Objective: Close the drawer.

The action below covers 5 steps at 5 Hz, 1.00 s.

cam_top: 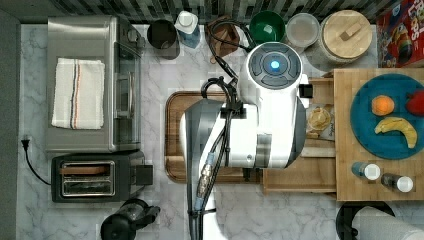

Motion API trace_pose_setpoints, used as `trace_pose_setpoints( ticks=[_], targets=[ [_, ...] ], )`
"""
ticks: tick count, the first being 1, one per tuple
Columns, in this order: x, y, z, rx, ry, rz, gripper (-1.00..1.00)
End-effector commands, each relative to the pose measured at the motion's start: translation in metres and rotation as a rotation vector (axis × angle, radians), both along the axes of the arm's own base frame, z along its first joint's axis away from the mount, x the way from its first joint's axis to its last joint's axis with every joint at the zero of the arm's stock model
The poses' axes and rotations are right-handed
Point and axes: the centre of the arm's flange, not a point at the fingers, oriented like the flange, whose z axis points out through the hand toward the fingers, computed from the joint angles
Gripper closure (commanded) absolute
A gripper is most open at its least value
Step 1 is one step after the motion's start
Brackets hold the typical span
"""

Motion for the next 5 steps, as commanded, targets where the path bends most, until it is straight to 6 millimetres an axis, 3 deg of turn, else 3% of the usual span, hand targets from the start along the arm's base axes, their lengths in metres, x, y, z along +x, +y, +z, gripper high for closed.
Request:
trace_pose_setpoints(
  ticks=[1, 2, 3, 5],
  targets=[
    [0.000, 0.000, -0.001, 0.001, 0.000, 0.011, 1.00],
    [0.000, 0.000, 0.000, 0.001, 0.000, 0.011, 1.00],
    [-0.010, 0.016, -0.007, 0.009, -0.001, 0.079, -1.00],
    [-0.020, 0.080, -0.023, 0.091, -0.013, 0.175, -1.00]
  ],
)
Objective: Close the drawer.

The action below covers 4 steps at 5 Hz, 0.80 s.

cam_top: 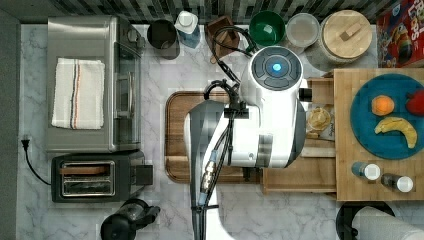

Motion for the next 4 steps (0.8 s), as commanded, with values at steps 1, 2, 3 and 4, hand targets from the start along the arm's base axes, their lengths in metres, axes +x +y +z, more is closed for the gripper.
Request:
trace_pose_setpoints(
  ticks=[1, 2, 3, 4],
  targets=[
    [-0.024, 0.112, -0.010, 0.100, -0.050, 0.232, -1.00],
    [-0.031, 0.131, -0.020, 0.101, -0.046, 0.332, -1.00],
    [-0.037, 0.141, -0.036, 0.113, -0.057, 0.383, 1.00],
    [-0.044, 0.147, -0.062, 0.098, -0.092, 0.471, 1.00]
  ],
)
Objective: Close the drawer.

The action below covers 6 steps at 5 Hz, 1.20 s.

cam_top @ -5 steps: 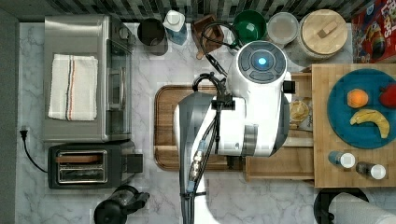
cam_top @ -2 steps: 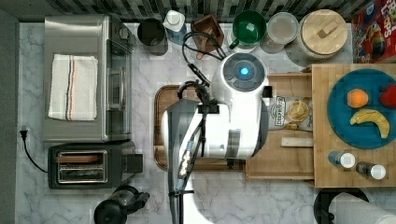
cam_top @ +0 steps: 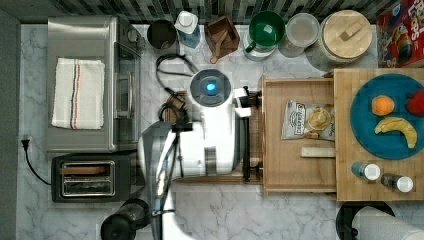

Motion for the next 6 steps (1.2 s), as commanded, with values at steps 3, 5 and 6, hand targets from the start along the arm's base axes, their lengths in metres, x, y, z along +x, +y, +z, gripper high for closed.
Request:
trace_pose_setpoints(
  ticks=[3, 5, 6],
  targets=[
    [-0.021, 0.018, -0.065, -0.019, -0.137, 0.415, 1.00],
    [-0.033, -0.001, -0.090, -0.043, -0.154, 0.512, 1.00],
    [-0.034, -0.017, -0.105, -0.060, -0.190, 0.549, 1.00]
  ],
)
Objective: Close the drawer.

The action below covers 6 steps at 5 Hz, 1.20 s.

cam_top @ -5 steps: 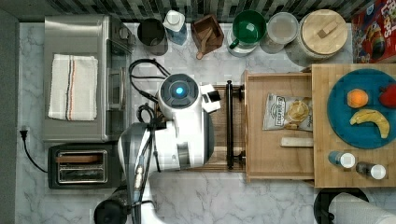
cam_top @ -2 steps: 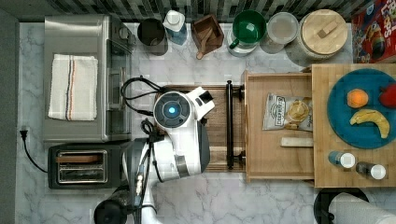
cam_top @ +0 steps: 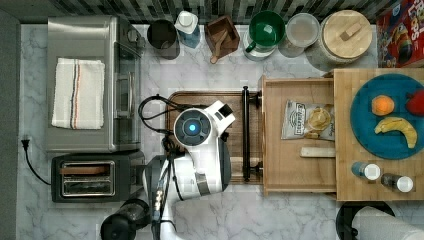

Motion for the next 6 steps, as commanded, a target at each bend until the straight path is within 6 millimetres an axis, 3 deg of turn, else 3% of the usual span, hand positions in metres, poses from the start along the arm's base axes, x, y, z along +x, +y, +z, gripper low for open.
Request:
trace_pose_setpoints(
  ticks=[1, 4, 5, 6],
  targets=[
    [0.012, -0.038, -0.023, -0.020, -0.087, 0.109, 1.00],
    [0.027, -0.097, -0.005, -0.055, -0.108, 0.161, 1.00],
    [0.028, -0.121, -0.016, -0.057, -0.131, 0.186, 1.00],
    [0.027, -0.148, -0.012, -0.057, -0.147, 0.208, 1.00]
  ],
)
